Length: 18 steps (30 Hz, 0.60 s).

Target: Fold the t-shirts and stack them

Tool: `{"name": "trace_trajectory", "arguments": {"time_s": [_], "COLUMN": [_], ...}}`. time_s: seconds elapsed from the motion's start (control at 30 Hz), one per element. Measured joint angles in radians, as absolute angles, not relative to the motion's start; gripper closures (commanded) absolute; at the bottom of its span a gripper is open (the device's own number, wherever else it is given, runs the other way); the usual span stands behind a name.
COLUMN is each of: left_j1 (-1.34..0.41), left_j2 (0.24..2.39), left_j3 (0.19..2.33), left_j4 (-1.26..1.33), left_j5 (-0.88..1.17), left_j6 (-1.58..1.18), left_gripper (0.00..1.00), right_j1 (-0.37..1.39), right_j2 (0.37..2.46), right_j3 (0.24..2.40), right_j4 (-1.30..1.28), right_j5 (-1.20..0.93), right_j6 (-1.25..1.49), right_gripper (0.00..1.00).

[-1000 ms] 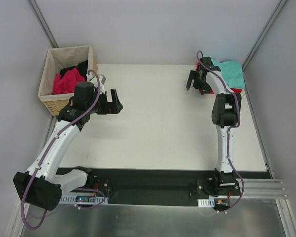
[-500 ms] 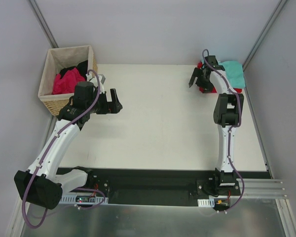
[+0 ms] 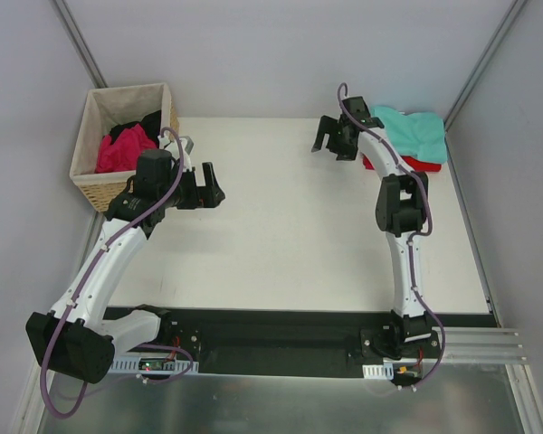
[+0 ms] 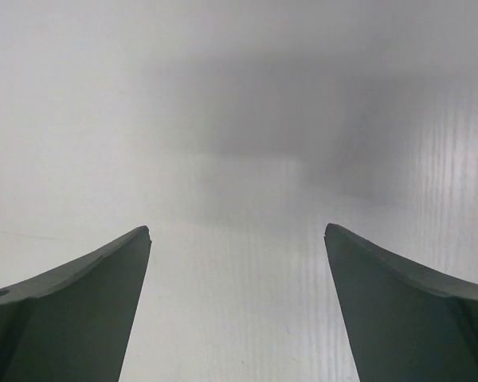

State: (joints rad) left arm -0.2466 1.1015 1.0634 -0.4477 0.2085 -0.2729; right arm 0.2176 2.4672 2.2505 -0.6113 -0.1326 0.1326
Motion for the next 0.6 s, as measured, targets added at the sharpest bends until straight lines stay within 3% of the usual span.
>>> {"name": "trace_trajectory", "arguments": {"time_s": [0.6], "left_j1": [-0.247], "left_j2": [1.114], "left_j3": [1.063], "left_j4": [-0.448], "left_j5": [0.207], "left_j6": [-0.273], "left_gripper": [0.01], "right_j1": [0.074], "right_j2": [2.616], "right_j3": [2.394], "right_j4": [-0.449], "right_j5": [-0.124], "right_j6": [0.226], "right_gripper": [0.05]}}
